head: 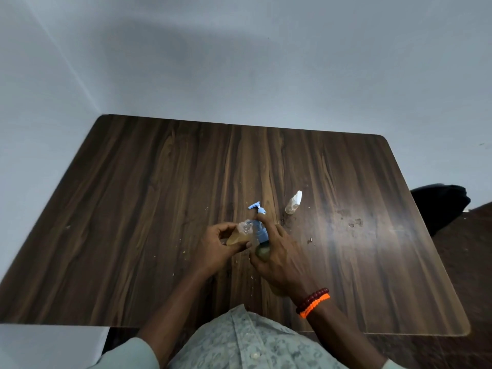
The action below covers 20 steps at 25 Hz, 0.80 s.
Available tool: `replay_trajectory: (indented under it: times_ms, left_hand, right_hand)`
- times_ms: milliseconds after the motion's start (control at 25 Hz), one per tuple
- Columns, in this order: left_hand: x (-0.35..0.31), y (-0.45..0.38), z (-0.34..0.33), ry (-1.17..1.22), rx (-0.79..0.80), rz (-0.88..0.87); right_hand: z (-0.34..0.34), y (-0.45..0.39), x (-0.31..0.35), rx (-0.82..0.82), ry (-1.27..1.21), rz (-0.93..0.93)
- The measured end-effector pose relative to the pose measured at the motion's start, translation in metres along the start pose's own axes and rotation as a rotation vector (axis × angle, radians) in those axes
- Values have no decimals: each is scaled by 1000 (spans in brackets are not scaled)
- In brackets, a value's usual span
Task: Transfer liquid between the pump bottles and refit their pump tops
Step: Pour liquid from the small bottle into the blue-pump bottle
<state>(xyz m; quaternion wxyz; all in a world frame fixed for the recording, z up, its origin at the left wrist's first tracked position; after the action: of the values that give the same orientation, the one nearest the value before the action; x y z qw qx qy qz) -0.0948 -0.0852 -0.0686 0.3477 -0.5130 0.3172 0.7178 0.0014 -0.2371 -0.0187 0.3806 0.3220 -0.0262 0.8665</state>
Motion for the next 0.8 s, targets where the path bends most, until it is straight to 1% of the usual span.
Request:
replay_trajectory:
  times_ms: [160, 280, 360, 640, 800]
  left_hand:
    - [3, -2, 4, -12, -10, 7]
    - [1, 1, 3, -16, 2, -1]
    - [-1, 3, 3, -1, 4, -8]
    - [-3, 1, 3, -6, 1, -25]
    - [4, 3, 1, 3, 2, -14]
  right_hand:
    - [-1, 2, 1, 30, 0, -6]
    - [1, 5, 0, -9, 18, -8]
    - [4, 6, 1, -36, -15, -23]
    - [4, 8, 3, -7, 28, -5]
    - [5, 9, 1, -29, -17, -16]
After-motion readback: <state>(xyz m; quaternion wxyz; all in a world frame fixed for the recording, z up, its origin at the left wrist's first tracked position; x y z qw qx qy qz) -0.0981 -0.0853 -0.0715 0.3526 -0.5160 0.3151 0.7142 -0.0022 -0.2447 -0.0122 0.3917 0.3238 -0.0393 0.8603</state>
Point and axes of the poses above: each hand's wrist, its own y-axis away from the middle knuckle, its own z-axis out of the back of the hand, x = y × z, the point moved 4 cm from there along -y, towards the middle knuckle, and after that the axes turned 7 degrees about -z, right-handed, at the moved point
